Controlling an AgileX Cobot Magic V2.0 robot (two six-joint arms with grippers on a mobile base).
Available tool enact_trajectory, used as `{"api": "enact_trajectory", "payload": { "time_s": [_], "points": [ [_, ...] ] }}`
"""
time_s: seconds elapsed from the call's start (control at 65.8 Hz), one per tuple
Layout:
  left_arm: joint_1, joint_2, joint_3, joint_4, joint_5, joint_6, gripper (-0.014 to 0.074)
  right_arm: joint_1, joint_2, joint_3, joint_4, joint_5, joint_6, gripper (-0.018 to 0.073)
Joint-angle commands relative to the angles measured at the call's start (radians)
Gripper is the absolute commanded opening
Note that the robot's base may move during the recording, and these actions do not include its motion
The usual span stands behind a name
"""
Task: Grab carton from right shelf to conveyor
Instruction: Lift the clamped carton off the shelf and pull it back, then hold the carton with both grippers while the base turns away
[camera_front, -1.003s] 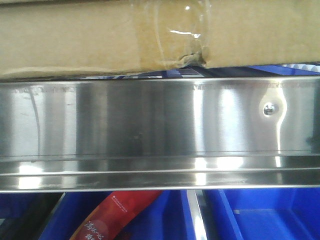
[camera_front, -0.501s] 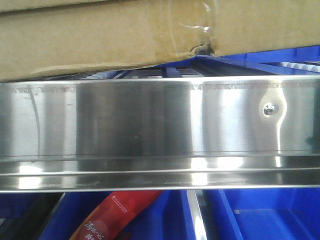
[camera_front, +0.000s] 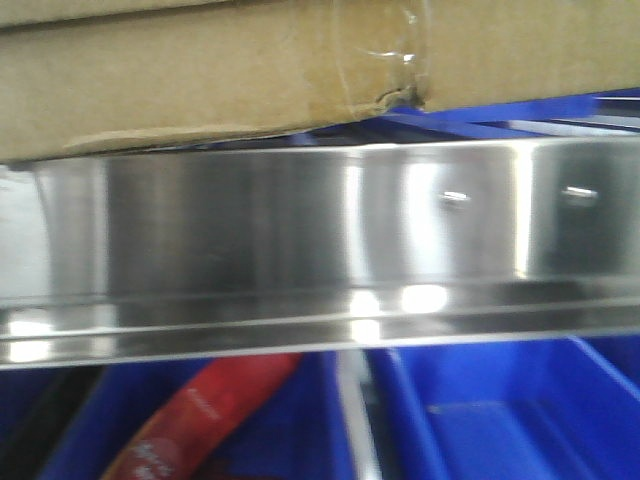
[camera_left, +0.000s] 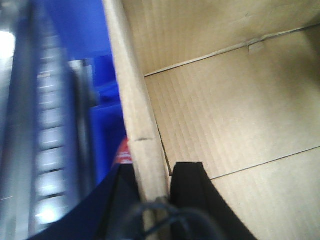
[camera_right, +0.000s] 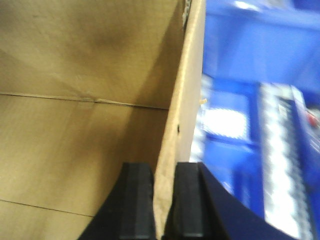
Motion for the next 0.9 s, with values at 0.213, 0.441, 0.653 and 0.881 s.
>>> {"api": "enact_trajectory", "payload": {
  "time_s": [0.213, 0.441, 0.653, 0.881],
  "points": [
    [-0.012, -0.012, -0.002, -0.051, -0.029, 0.012, -0.002, 0.001, -0.013, -0.007, 0.01, -0.074, -0.014, -0.0057],
    [-0.012, -0.012, -0.002, -0.051, -0.029, 0.012, -0.002, 0.001, -0.013, -0.007, 0.01, -0.074, -0.014, -0.0057],
    [-0.012, -0.012, -0.002, -0.051, -0.029, 0.012, -0.002, 0.001, -0.013, -0.007, 0.01, -0.074, -0.014, -0.0057],
    [-0.012, -0.012, -0.002, -0.051, -0.029, 0.012, -0.002, 0.001, -0.013, -0.007, 0.01, -0.074, -0.014, -0.0057]
  ]
}}
